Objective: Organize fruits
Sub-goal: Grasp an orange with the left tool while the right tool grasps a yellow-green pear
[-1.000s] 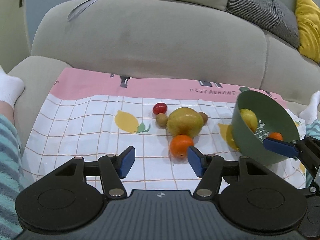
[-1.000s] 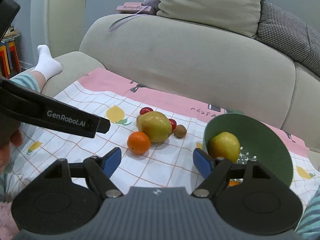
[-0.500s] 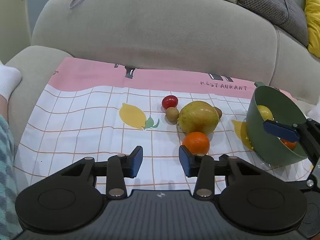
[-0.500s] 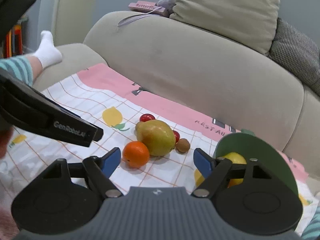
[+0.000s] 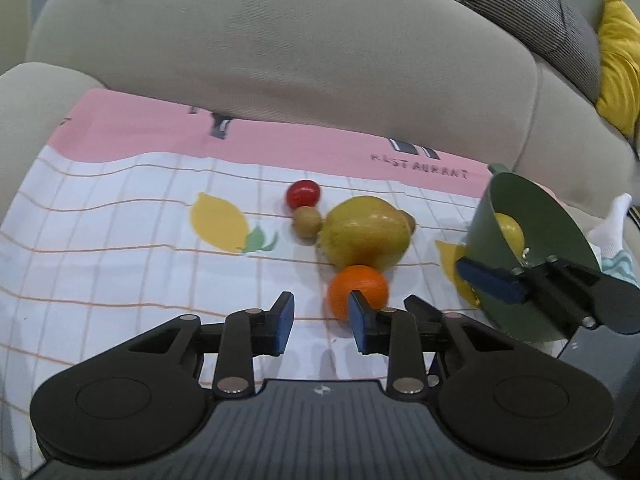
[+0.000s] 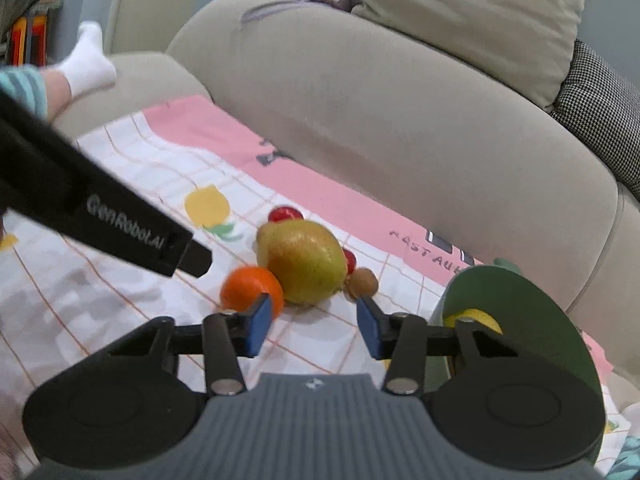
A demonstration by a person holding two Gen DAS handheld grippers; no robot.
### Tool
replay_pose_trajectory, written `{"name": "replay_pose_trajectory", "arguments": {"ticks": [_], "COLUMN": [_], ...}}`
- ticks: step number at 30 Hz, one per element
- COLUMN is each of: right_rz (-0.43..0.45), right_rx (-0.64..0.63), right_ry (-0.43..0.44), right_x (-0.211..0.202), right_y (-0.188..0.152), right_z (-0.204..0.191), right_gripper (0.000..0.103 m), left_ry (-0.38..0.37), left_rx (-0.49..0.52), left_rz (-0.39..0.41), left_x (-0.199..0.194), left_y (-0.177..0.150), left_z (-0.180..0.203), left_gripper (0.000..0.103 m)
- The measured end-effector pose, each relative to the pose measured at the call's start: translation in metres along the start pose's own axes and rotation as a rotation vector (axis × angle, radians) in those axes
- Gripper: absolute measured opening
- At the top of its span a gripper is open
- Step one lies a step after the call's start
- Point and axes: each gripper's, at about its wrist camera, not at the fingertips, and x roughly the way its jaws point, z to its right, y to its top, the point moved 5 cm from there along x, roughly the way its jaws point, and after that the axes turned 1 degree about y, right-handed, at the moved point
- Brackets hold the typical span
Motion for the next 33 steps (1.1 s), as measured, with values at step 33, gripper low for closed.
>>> {"name": "replay_pose_trajectory", "arguments": {"ticks": [33], "right_rz": [0.019], "right_rx": [-0.084], "right_ry": [-0.01], "right_x": [0.015], "right_y": [-0.009], "right_z": [0.007], "right_gripper": [0.044], "left_ry": [-0.043], "left_rx": [0.038], "left_rz": [-0.053], "left_x": [0.018], "left_y": [0.006], "left_z": [0.013], "left_gripper": [0.048]}}
